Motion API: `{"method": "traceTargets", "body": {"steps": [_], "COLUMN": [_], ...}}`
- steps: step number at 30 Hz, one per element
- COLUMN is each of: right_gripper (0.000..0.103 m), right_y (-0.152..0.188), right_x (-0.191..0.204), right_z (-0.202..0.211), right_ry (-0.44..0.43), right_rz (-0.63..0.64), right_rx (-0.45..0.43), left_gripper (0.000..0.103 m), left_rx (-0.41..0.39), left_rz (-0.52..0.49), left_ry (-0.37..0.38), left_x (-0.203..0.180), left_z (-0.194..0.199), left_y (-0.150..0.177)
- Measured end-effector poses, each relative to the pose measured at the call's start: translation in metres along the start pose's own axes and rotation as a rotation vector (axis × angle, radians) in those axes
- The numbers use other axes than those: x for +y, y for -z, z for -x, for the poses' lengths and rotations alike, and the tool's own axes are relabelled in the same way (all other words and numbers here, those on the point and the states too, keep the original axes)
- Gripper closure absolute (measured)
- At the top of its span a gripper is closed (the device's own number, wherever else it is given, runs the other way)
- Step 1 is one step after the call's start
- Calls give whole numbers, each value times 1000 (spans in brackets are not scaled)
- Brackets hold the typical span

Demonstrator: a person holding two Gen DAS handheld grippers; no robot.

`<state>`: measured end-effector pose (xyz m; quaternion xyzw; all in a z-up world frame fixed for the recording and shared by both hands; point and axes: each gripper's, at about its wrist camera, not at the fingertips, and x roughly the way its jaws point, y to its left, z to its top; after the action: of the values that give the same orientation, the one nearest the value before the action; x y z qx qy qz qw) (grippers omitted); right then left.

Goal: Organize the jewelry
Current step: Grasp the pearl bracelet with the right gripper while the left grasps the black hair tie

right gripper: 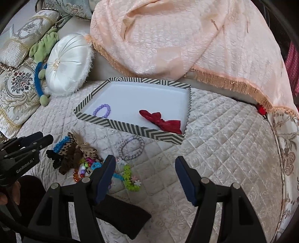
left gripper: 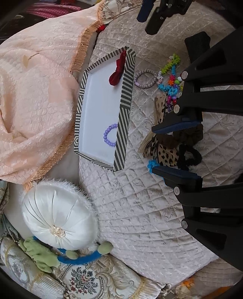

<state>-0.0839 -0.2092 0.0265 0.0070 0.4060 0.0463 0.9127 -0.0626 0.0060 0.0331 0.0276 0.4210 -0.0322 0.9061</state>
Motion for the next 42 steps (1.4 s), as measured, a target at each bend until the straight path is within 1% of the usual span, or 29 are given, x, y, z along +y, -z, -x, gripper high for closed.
{"method": "traceTargets", "body": {"steps": [3,5,7,10,12,15,17,19,21,22,23,24,25,26,27,33,37,38,39,40,41,42], "right_gripper": [34,34,34,36,44,48,48,48,49,50,57,69,76,90,95,96,96,96,96,96,96,96], "right_y": [0,0,-1,-6,-12,-22,-24,-24,-23,-22,-22,-21,-22,-22,-22,-22,-21,-20,-20,-20,-21,-22], "right_x": [1,0,0,0,-2,0,5,7,6,6,7,8,7,5,4,2,1,1,1,0,0,-2], "right_z": [-4,-13,-26,-49,-65,-96,-114,-128,-143,-145,-146,-145,-145,-145,-144,-128,-108,-103,-96,-89,-85,-79], "right_ry": [-10,-3,-24,-39,-49,-89,-90,-67,-76,-73,-66,-64,-68,-76,-88,-133,-147,-149,-150,-149,-150,-151], "right_rz": [20,40,64,88,93,101,130,145,141,147,162,169,173,171,166,158,152,153,156,158,158,158], "right_rx": [-2,10,28,45,58,124,159,177,205,198,179,171,159,152,149,124,89,82,73,62,57,49], "left_gripper": [77,77,77,77,77,77,76,75,69,65,63,63,60,54,52,51,51,56,68,91,98,98], "left_rx": [36,73,110,150,158,180,206,232,240,251,259,269,273,271,268,259,279,284,283,282,282,277], "left_rz": [51,101,147,181,210,253,262,259,241,225,214,200,183,173,163,51,-5,-7,-1,5,10,17], "left_ry": [66,136,178,184,189,200,226,257,274,282,293,307,321,329,332,296,280,283,282,274,269,274], "left_x": [16,29,42,56,65,77,81,82,82,81,80,79,77,76,75,62,55,55,55,55,55,56], "left_z": [-3,-7,-14,-24,-27,-34,-39,-43,-43,-43,-43,-44,-43,-42,-42,-47,-60,-62,-64,-65,-64,-63], "left_y": [-5,-8,-11,-15,-15,-14,-13,-11,-5,-2,1,4,8,10,12,17,21,22,22,22,23,22]}}
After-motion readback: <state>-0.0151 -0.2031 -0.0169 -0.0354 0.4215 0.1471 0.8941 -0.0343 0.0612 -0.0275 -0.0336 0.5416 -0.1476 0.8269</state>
